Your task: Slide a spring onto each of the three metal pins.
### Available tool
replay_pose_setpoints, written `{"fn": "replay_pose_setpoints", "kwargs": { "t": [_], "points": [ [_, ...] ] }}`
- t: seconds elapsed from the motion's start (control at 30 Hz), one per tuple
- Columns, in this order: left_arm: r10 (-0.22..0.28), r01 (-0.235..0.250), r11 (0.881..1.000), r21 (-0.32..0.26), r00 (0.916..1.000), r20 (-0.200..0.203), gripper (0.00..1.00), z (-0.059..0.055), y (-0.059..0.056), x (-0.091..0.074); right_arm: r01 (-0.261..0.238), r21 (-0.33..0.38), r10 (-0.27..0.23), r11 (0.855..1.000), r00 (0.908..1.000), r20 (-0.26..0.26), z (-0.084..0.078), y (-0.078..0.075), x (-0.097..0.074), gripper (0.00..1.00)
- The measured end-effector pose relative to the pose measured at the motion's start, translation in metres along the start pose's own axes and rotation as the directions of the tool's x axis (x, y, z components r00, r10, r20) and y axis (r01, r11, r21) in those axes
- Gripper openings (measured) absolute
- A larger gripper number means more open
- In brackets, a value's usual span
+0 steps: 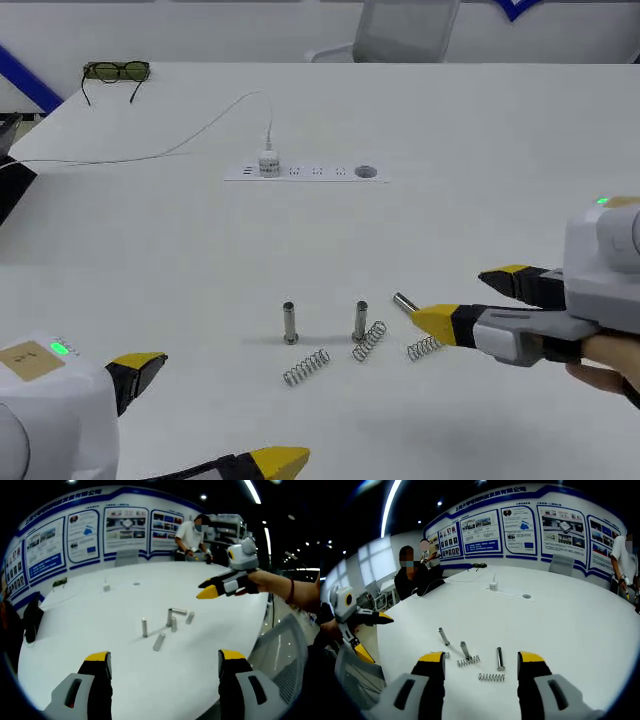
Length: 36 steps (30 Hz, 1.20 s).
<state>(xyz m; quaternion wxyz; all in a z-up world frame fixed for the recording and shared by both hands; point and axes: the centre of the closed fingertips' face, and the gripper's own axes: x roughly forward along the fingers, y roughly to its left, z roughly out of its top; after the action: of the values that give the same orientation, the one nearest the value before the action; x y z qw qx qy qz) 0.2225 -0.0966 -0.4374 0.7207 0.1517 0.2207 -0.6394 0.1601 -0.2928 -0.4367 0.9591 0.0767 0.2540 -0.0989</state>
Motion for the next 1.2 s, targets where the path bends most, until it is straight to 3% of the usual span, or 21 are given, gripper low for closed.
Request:
{"fn": "replay_pose_setpoints", "kwargs": {
  "t": [0.67, 1.2],
  "points": [
    [0.013, -0.013, 1.000, 0.003, 0.9999, 0.009, 0.87, -0.002, 0.006, 0.005, -0.025, -0.046, 0.022, 0.999, 0.9979, -0.061, -0.004, -0.013, 0.069, 0.45],
    [0.013, -0.013, 1.000, -0.001, 0.9999, 0.008, 0.84, -0.002, 0.008, 0.008, -0.019, -0.025, 0.015, 1.000, 0.9880, -0.154, -0.030, -0.026, 0.098, 0.32]
  ]
}}
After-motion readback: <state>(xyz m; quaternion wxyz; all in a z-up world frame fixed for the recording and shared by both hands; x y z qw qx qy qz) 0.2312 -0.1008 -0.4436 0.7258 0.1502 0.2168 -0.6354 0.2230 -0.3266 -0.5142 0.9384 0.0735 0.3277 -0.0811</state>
